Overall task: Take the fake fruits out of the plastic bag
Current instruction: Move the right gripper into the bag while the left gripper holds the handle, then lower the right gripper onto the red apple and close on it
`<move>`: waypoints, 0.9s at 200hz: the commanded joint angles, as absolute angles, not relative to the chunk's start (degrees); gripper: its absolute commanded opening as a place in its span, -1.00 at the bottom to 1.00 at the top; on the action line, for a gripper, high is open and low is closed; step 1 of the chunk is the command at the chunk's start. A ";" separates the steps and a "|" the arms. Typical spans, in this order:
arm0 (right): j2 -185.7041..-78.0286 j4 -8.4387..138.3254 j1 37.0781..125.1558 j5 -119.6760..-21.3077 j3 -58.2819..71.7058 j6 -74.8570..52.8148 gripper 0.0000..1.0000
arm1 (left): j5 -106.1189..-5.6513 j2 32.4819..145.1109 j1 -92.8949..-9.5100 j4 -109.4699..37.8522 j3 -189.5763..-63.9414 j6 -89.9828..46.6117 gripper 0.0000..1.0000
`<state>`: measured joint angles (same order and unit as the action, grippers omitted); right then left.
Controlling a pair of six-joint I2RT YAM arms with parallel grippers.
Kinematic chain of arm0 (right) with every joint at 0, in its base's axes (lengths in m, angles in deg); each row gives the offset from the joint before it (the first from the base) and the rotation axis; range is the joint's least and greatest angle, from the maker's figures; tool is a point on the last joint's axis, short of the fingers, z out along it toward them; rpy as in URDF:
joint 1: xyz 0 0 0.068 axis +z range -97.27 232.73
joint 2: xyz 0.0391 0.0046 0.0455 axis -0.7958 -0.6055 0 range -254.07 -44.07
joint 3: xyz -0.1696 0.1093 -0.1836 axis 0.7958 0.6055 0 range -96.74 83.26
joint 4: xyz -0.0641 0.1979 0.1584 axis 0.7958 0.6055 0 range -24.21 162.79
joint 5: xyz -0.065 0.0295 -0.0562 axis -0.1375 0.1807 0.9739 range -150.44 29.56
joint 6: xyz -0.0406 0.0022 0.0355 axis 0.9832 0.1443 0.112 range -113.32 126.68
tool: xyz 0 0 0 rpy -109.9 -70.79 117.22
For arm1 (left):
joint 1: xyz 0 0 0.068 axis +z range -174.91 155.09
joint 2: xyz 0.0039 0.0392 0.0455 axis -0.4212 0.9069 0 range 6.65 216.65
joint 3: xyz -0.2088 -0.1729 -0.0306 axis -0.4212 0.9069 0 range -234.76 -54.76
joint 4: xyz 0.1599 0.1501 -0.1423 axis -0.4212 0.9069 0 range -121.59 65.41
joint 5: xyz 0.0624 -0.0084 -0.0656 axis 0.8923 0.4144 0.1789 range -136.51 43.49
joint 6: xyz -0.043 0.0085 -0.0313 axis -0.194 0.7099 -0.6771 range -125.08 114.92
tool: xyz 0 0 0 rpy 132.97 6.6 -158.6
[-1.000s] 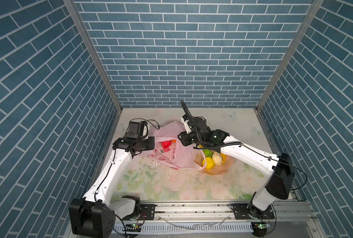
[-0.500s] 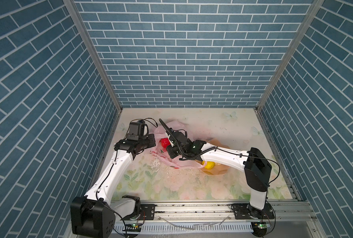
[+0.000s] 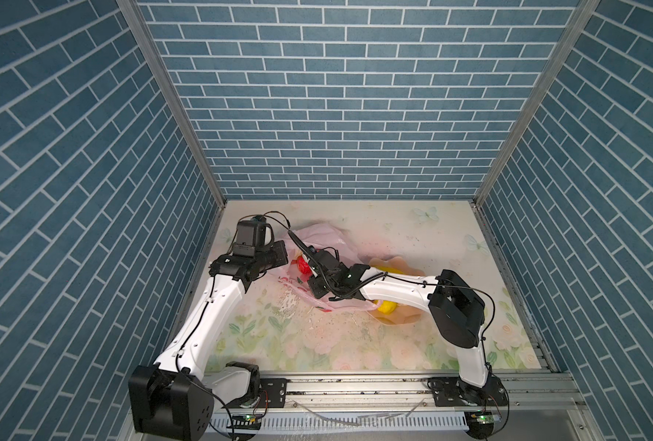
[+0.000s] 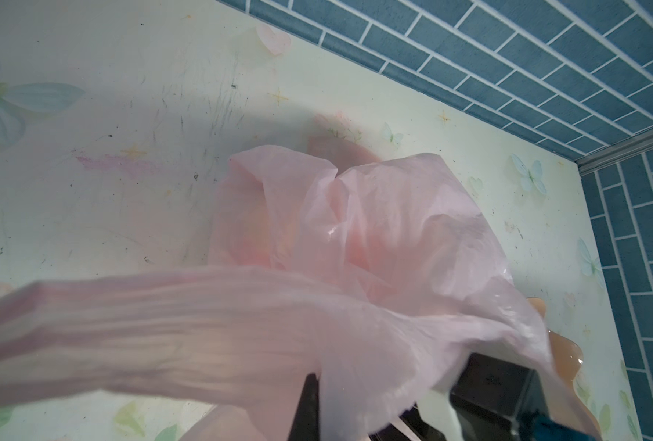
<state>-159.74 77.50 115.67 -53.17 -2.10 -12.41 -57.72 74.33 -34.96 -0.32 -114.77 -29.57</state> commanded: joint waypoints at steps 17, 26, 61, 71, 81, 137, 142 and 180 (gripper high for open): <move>-162.70 78.88 114.99 -53.32 -6.59 -9.14 -0.48 | -59.62 75.18 -35.19 -1.42 -116.55 -29.34 -1.00; -163.39 78.90 114.74 -53.32 -7.24 -9.29 -0.46 | -60.12 75.21 -35.19 -1.65 -116.45 -29.21 -1.00; -166.13 78.76 113.74 -51.99 -11.07 -9.66 -0.32 | -63.22 74.63 -35.20 -2.58 -114.35 -28.28 -1.00; -166.86 78.66 113.48 -51.55 -12.18 -9.96 -0.24 | -63.98 74.17 -35.19 -2.60 -113.34 -27.80 -1.00; -167.68 78.59 113.20 -51.02 -13.29 -10.34 -0.15 | -64.49 73.61 -35.20 -2.59 -112.36 -27.28 -1.00; -173.21 76.50 112.32 -50.97 -17.98 -11.51 0.28 | -65.51 71.30 -35.20 -1.18 -110.09 -24.13 -1.00; -173.58 76.30 112.23 -50.85 -18.30 -11.65 0.29 | -65.55 71.22 -35.20 -1.05 -110.04 -23.93 -1.00; -174.81 73.61 112.03 -48.99 -18.45 -13.00 0.40 | -66.40 71.06 -35.20 -1.61 -109.61 -23.60 -1.00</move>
